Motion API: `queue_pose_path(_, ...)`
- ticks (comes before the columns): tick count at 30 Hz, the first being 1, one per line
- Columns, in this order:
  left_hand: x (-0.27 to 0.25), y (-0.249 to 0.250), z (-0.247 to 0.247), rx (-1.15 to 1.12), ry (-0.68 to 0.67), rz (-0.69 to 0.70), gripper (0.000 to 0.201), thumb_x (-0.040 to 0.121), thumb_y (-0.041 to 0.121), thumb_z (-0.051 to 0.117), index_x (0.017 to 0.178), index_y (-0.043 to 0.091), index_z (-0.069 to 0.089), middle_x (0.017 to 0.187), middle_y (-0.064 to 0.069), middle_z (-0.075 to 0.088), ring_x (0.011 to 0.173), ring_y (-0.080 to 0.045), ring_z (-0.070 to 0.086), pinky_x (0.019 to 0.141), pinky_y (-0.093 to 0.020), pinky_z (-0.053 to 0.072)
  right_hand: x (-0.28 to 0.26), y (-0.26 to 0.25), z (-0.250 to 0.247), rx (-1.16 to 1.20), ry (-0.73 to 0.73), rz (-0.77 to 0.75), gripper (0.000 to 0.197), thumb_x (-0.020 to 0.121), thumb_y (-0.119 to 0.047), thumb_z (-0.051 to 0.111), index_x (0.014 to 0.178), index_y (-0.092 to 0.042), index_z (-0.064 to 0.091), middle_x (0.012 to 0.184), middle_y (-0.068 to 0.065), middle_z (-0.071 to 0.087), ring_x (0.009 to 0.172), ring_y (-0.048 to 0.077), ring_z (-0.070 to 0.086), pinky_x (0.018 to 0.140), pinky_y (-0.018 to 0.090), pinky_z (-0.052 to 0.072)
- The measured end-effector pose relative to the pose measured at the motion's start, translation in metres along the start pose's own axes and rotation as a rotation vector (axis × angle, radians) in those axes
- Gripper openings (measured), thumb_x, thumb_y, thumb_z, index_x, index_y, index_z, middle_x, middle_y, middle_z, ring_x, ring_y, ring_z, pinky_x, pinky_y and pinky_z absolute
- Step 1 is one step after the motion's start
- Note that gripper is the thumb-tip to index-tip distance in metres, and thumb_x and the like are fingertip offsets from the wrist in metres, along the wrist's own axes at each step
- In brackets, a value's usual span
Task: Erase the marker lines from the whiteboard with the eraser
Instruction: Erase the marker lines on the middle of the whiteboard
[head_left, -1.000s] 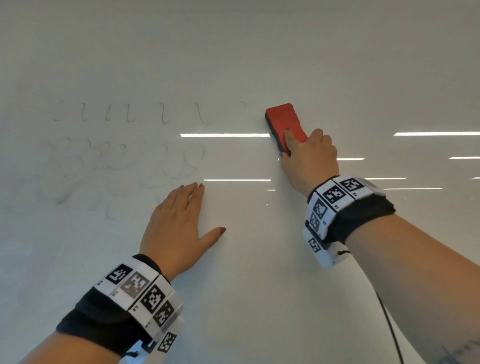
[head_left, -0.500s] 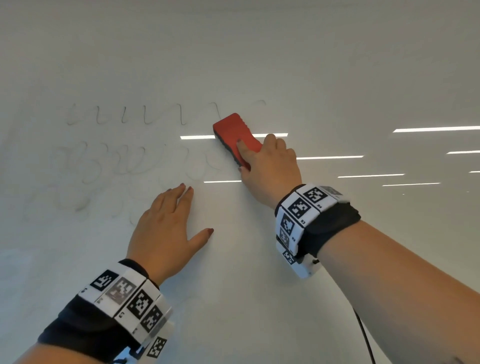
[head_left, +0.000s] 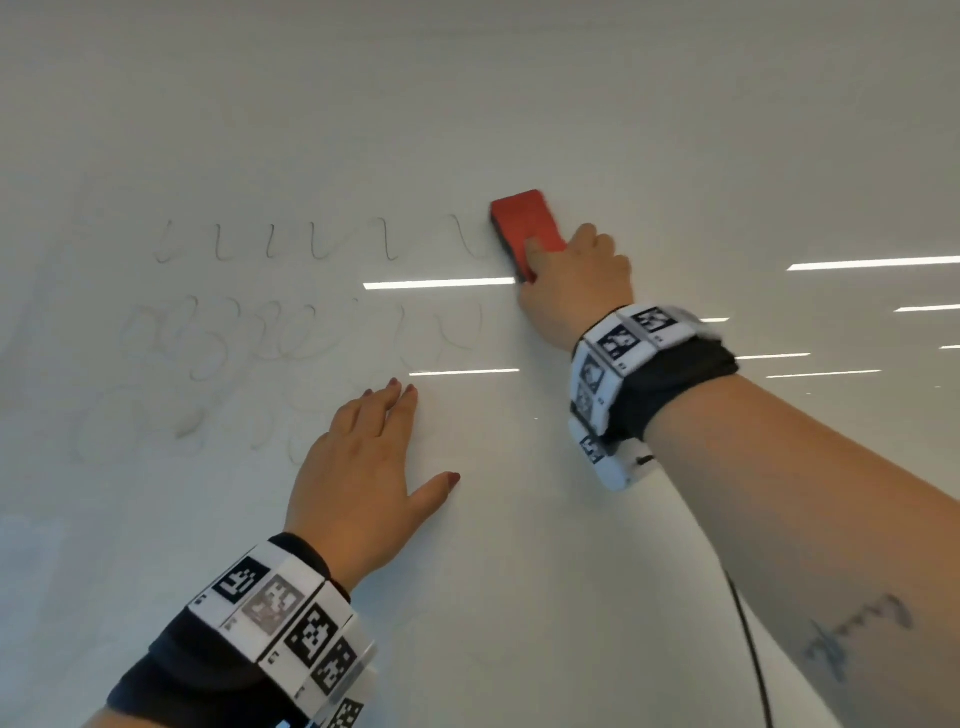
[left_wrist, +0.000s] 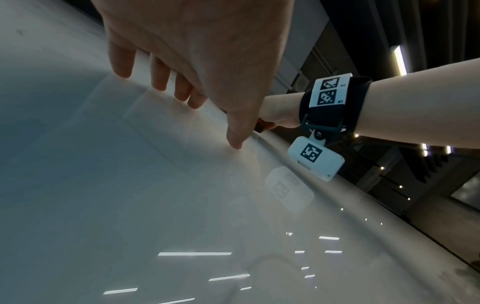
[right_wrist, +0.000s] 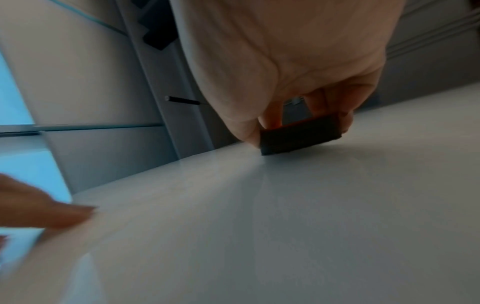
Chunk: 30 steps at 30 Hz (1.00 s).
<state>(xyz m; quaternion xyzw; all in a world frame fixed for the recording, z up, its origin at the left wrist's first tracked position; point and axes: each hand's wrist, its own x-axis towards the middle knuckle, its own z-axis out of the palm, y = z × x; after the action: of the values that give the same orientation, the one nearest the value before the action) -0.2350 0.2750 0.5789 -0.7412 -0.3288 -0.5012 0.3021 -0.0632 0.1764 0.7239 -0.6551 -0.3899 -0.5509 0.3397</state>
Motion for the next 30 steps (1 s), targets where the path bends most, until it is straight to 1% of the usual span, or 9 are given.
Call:
queue_pose_path(4,0.001,0.002,-0.001,-0.005,0.009,0.002,0.087,0.084,0.068,0.036,0.151,0.021,0.009,0.157,0.004,0.010,0.141,-0.016,0.013,0.112,-0.030,0.023,-0.033,-0.040,0.007,-0.014,0.017,-0.197,0.048,0.093,-0.029,0.041,0.139,-0.021,0.037,0.116,0.014,0.042,0.104,0.031,0.042,0.074,0.037,0.026)
queue_pose_path(7,0.000,0.000,-0.001,-0.014,0.012,0.010,0.087,0.084,0.068,0.037,0.151,0.022,0.008,0.157,0.005,0.008,0.141,-0.015,0.012,0.111,-0.029,0.023,-0.045,-0.039,0.009,-0.042,0.031,-0.248,0.049,0.093,-0.030,0.039,0.142,-0.024,0.034,0.115,0.012,0.043,0.104,0.030,0.042,0.074,0.036,0.025)
queue_pose_path(10,-0.001,-0.006,-0.002,-0.020,0.013,0.030,0.086,0.084,0.069,0.037,0.151,0.024,0.005,0.157,0.008,0.006,0.141,-0.013,0.010,0.111,-0.028,0.022,-0.035,-0.019,0.007,-0.032,0.031,-0.198,0.051,0.094,-0.032,0.036,0.145,-0.028,0.029,0.113,0.013,0.042,0.101,0.030,0.042,0.074,0.038,0.027)
queue_pose_path(15,-0.002,-0.010,-0.001,-0.032,0.018,0.059,0.086,0.085,0.069,0.036,0.151,0.027,0.001,0.157,0.011,0.002,0.141,-0.011,0.007,0.112,-0.027,0.021,-0.007,0.014,0.006,-0.002,0.014,0.033,0.051,0.095,-0.031,0.037,0.145,-0.029,0.029,0.116,0.017,0.041,0.105,0.034,0.042,0.077,0.039,0.029)
queue_pose_path(17,-0.003,-0.011,0.000,-0.038,0.022,0.066,0.086,0.085,0.069,0.035,0.151,0.026,0.001,0.157,0.011,0.002,0.142,-0.011,0.007,0.112,-0.027,0.020,-0.005,0.008,0.007,0.022,0.005,0.030,0.051,0.095,-0.031,0.038,0.145,-0.028,0.029,0.118,0.017,0.041,0.106,0.034,0.042,0.078,0.039,0.030)
queue_pose_path(21,-0.003,-0.011,0.002,-0.045,0.031,0.065,0.087,0.085,0.070,0.035,0.151,0.024,0.004,0.157,0.008,0.005,0.142,-0.013,0.008,0.113,-0.027,0.018,-0.038,-0.028,0.011,0.061,-0.011,-0.211,0.054,0.095,-0.037,0.038,0.146,-0.031,0.026,0.117,0.014,0.041,0.105,0.033,0.042,0.080,0.040,0.033)
queue_pose_path(26,-0.004,-0.014,0.000,0.002,0.011,0.065,0.096,0.072,0.074,0.017,0.150,0.019,0.017,0.155,0.002,0.018,0.140,-0.016,0.019,0.111,-0.030,0.023,-0.088,-0.038,0.016,-0.007,-0.015,-0.394,0.054,0.096,-0.042,0.037,0.147,-0.033,0.024,0.114,0.012,0.041,0.101,0.029,0.042,0.080,0.040,0.034)
queue_pose_path(28,-0.005,-0.021,-0.003,0.006,0.018,0.039,0.097,0.071,0.075,0.016,0.150,0.019,0.017,0.155,0.002,0.018,0.140,-0.016,0.018,0.111,-0.032,0.024,-0.079,-0.021,0.013,-0.010,0.004,-0.345,0.052,0.095,-0.040,0.038,0.146,-0.035,0.026,0.112,0.012,0.042,0.100,0.030,0.043,0.081,0.041,0.034)
queue_pose_path(30,-0.005,-0.033,-0.008,0.006,0.029,0.005,0.098,0.070,0.076,0.016,0.150,0.019,0.016,0.156,0.003,0.016,0.140,-0.016,0.017,0.111,-0.034,0.024,-0.060,-0.001,0.010,-0.002,0.026,-0.211,0.052,0.094,-0.037,0.039,0.145,-0.035,0.028,0.112,0.014,0.043,0.100,0.033,0.044,0.080,0.041,0.034)
